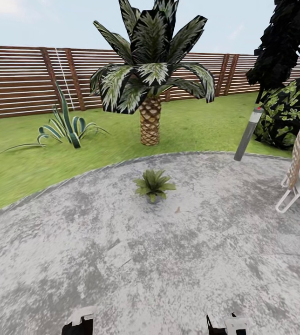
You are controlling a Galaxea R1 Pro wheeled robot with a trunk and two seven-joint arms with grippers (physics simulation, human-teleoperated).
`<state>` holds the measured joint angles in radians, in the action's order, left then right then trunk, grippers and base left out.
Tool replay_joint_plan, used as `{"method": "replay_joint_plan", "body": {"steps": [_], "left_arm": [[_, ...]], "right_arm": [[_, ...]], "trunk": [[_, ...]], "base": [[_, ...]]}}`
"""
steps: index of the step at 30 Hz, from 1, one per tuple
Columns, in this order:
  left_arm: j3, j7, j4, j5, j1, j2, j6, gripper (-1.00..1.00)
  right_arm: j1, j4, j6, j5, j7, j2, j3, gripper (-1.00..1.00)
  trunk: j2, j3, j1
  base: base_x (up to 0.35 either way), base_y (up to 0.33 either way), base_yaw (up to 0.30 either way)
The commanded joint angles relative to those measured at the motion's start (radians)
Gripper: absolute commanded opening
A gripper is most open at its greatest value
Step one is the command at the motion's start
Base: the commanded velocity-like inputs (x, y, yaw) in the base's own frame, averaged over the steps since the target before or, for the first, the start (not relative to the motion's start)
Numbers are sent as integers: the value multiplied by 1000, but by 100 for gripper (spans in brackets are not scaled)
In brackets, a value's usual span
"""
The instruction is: Pick up the pesticide atomizer in the garden and spray insectifuge to fully cover both potted plants in the garden.
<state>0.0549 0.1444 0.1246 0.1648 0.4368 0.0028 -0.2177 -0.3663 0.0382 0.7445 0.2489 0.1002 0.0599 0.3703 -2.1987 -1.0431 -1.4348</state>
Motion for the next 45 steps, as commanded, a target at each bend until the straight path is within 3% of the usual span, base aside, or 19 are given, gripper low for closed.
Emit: {"method": "replay_joint_plan", "body": {"steps": [1, 8, 45], "left_arm": [[6, 2, 0, 9, 0, 0, -3, -100], [6, 2, 0, 8, 0, 0, -3, -100], [6, 3, 0, 7, 0, 0, -2, -100]], "right_arm": [[0, 0, 1, 4, 6, 0, 9, 100], [0, 0, 1, 4, 6, 0, 10, 100], [0, 0, 1, 4, 4, -2, 10, 100]], "trunk": [[0, -1, 0], [0, -1, 0], [0, -1, 0]], "base": [[279, -166, -271], [279, -166, -210], [231, -199, -1]]}}
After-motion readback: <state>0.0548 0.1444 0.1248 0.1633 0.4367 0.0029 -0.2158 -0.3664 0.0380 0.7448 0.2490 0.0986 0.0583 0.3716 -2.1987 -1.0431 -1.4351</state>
